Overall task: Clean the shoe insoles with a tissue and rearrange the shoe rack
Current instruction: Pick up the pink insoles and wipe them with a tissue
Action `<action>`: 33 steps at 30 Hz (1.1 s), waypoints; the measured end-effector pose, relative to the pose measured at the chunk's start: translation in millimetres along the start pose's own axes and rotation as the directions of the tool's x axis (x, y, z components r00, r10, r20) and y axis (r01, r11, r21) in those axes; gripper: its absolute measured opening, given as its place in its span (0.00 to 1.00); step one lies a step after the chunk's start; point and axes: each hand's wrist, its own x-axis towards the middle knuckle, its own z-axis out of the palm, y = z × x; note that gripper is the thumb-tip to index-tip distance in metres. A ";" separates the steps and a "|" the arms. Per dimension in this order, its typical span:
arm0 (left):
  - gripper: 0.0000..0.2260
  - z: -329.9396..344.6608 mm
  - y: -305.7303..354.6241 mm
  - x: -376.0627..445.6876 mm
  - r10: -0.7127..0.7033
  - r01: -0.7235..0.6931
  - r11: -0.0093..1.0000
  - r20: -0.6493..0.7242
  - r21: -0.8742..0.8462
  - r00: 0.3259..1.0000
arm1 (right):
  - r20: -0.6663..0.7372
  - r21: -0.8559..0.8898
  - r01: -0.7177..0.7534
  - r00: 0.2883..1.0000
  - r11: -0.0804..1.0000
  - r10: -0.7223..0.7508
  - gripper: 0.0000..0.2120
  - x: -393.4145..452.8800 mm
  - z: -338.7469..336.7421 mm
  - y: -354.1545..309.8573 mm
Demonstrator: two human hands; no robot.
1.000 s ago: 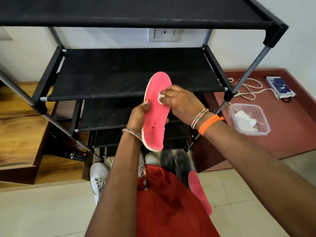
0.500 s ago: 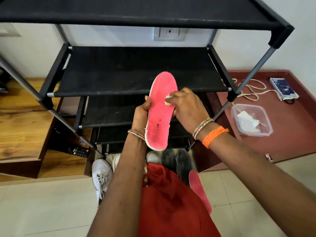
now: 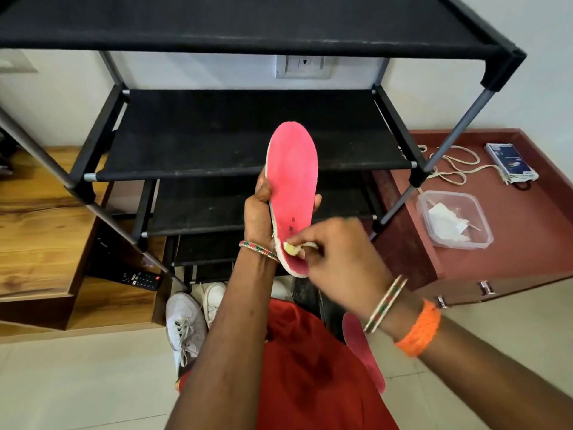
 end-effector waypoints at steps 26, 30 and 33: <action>0.13 0.7 -5.7 -6.6 -0.041 0.032 0.998 -0.146 -0.063 0.988 | -0.194 -0.052 0.123 0.972 0.991 -0.130 0.11 95.2 17.6 16.3; 0.15 2.0 -7.3 -9.6 -0.005 0.002 1.000 -0.152 -0.022 0.988 | -0.300 -0.060 0.082 0.949 0.995 -0.097 0.11 113.6 12.5 13.8; 0.18 3.5 -6.8 -12.0 0.000 0.007 0.999 -0.189 0.036 0.982 | -0.348 -0.030 0.006 0.937 1.000 -0.016 0.10 131.7 8.7 14.4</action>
